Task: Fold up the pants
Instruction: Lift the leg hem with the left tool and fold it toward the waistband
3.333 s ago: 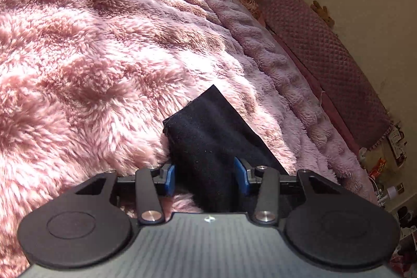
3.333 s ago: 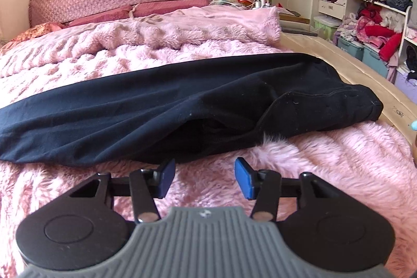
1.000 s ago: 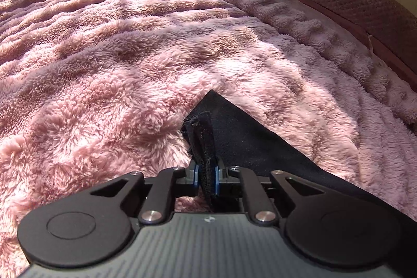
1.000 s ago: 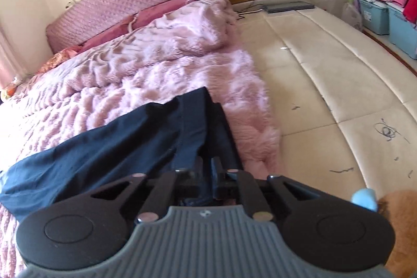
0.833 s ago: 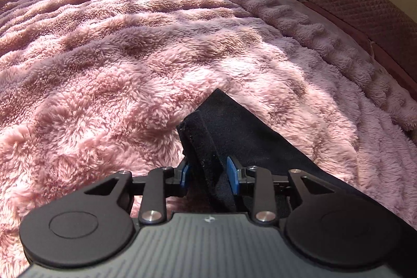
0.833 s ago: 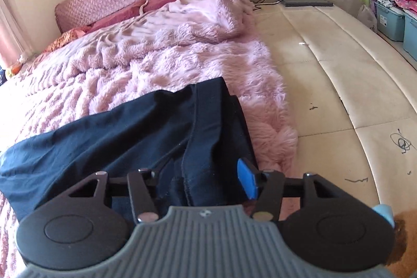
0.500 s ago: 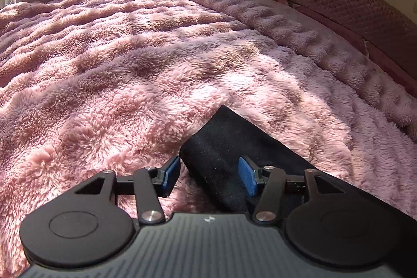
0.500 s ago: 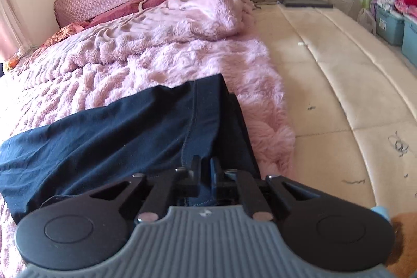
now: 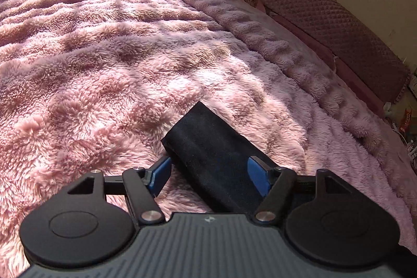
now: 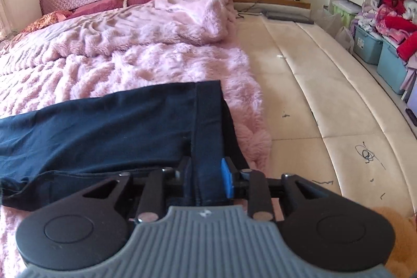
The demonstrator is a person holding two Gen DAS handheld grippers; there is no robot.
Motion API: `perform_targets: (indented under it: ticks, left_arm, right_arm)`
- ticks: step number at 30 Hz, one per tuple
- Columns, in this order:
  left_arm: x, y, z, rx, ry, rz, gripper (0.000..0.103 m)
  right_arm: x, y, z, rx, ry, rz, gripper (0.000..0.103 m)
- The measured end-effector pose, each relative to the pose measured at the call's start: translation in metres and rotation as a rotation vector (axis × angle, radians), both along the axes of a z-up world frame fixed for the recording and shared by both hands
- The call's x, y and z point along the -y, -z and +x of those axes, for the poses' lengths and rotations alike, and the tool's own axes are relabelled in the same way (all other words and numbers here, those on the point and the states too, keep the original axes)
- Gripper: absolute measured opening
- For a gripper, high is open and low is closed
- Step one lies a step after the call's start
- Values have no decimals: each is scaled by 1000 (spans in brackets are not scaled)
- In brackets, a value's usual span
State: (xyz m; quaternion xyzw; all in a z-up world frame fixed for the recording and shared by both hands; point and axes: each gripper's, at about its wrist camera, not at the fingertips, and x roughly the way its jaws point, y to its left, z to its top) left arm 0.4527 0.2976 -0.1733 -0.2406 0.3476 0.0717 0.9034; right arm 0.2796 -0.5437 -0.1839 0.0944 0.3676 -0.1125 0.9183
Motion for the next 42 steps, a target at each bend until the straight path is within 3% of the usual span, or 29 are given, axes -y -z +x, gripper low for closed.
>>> perform_targets:
  ticks: [8,12,17,21,27,30,33,36,37,38,42]
  left_arm:
    - [-6,13,-12,-11,0,-107,79]
    - [-7,11,-13,-9,34,-113,79]
    - [-13,13,-14,-10,49,-121,79]
    - [-21,17,-16,1,3,-192,79]
    - [-36,28,-5,76,-70,-292,80]
    - [-40,49,5,64,-121,-358,73]
    - [-39,62,10,76,-126,-354,67]
    - [-41,63,11,111,-140,-335,37]
    - [-42,62,11,121,-133,-332,22]
    - [-41,58,12,129,-117,-316,12]
    - [-25,30,12,166,-14,-160,6]
  right_arm:
    - [-154,-18,36,63,-219,111,21]
    - [-213,-2,45,-15,-264,75,20]
    - [-229,22,8,-84,-241,58,19]
    - [-229,39,-4,-108,-224,62,18]
    - [-241,-2,-18,14,-191,46,19]
    - [-247,-7,-18,38,-174,77,20]
    - [-252,0,-17,50,-160,120,20]
    - [-255,9,-12,46,-146,162,20]
    - [-257,11,-12,44,-146,164,20]
    - [-259,13,-12,41,-147,163,20]
    - [-260,18,-15,40,-145,174,22]
